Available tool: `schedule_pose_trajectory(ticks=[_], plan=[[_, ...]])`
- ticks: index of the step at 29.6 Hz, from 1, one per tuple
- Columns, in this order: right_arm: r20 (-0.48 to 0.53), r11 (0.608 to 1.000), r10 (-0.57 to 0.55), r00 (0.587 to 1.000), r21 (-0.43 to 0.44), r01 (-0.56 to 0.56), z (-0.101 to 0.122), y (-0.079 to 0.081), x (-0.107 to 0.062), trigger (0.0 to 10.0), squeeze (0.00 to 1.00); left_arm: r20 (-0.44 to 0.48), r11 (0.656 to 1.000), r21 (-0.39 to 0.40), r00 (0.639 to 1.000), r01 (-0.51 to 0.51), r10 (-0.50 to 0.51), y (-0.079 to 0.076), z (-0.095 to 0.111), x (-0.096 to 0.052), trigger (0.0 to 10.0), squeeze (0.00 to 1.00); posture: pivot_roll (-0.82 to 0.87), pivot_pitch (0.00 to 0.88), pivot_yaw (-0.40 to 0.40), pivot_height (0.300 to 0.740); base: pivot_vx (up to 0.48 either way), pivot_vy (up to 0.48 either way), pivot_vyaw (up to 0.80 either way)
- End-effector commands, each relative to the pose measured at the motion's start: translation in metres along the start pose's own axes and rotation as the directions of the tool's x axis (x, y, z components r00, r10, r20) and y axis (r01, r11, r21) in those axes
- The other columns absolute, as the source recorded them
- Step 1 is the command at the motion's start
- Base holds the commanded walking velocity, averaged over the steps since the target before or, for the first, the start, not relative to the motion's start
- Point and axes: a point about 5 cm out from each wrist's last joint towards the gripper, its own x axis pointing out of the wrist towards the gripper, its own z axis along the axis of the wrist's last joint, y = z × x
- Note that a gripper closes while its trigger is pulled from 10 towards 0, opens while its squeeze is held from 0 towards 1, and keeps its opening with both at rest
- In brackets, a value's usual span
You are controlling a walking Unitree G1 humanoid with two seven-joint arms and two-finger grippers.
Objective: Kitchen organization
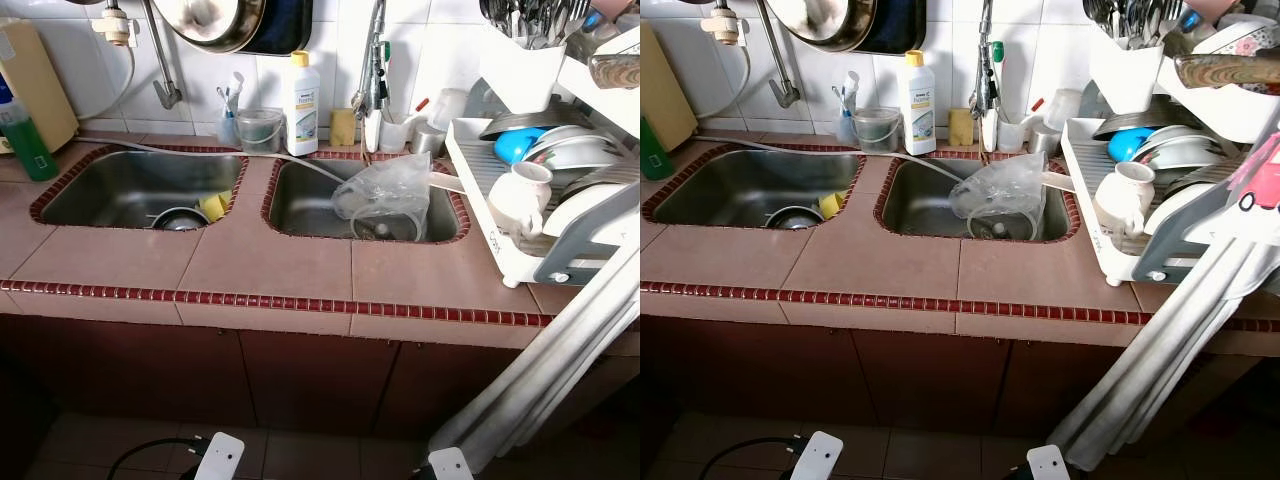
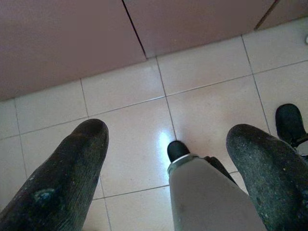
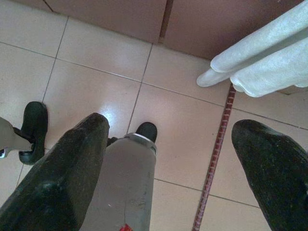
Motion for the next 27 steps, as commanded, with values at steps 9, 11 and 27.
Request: schedule_pose_trajectory(ticks=[9, 11, 27], plan=[[-0.005, 0.998, 0.007, 1.0, -0.067, -0.007, 0.001, -0.002, 0.0, 10.0, 0.0, 0.049, 0.999, 0.034, 0.998, 0.031, -0.033, -0.004, 0.008, 0.001, 10.0, 0.0, -0.01, 0.013, -0.007, 0.74, 0.0, 0.0, 0.0], [-0.005, 0.996, 0.015, 1.0, -0.09, -0.016, 0.001, -0.001, 0.0, 10.0, 0.0, 0.056, 0.998, 0.039, 0.998, 0.038, -0.041, -0.005, 0.009, 0.001, 10.0, 0.0, -0.01, 0.004, -0.019, 0.74, 0.0, 0.0, 0.0], [0.01, 0.948, 0.103, 0.995, -0.304, -0.095, 0.013, 0.006, 0.003, 10.0, 0.0, 0.0, 0.998, -0.01, 0.999, -0.054, 0.054, 0.027, -0.015, -0.008, 10.0, 0.0, 0.05, 0.0, -0.065, 0.74, 0.0, 0.0, 0.0]])
